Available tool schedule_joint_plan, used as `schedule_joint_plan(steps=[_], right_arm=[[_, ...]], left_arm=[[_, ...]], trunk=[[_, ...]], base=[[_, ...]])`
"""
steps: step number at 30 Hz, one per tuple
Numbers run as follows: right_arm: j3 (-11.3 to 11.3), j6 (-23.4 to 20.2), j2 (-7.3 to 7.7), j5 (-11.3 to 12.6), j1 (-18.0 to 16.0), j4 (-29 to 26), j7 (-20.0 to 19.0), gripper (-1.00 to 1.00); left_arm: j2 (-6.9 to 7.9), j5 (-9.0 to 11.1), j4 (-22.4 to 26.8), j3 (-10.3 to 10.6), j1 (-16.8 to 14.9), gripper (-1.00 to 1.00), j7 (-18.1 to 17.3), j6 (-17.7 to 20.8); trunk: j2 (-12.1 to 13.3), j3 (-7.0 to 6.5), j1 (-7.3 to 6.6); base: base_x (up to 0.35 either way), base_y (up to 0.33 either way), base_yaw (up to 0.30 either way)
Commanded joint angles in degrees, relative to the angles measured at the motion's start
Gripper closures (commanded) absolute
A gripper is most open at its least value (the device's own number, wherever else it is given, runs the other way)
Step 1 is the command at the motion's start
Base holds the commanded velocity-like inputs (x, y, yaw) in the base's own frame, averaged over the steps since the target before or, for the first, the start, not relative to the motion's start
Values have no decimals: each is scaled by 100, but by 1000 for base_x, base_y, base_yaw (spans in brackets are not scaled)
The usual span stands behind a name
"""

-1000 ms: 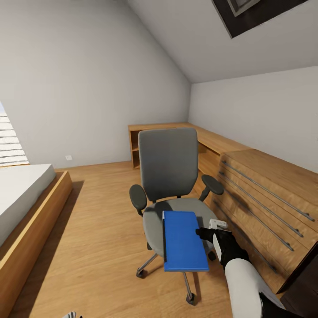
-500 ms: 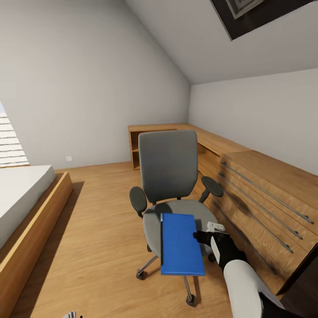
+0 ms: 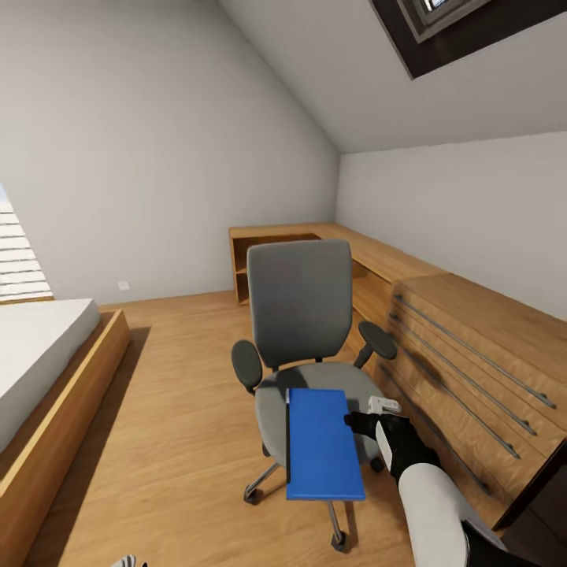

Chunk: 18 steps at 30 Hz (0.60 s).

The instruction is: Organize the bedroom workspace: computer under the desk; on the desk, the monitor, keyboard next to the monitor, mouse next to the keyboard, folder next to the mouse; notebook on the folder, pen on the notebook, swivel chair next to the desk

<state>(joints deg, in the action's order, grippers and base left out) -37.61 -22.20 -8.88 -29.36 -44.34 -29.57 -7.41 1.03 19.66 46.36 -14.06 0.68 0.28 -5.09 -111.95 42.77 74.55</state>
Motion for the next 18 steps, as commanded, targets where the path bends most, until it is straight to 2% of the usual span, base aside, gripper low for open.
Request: schedule_joint_plan(steps=[1, 18], right_arm=[[-45, -21, -9, -61, -4, -16, -50, -100], [-45, -7, -9, -58, -4, -33, -50, -100]], left_arm=[[2, 55, 5, 9, 2, -100, 4, -10], [2, 60, 0, 10, 2, -100, 0, -5]], trunk=[[39, -14, -23], [721, -319, -396]], base=[[0, 0, 0], [0, 0, 0]])
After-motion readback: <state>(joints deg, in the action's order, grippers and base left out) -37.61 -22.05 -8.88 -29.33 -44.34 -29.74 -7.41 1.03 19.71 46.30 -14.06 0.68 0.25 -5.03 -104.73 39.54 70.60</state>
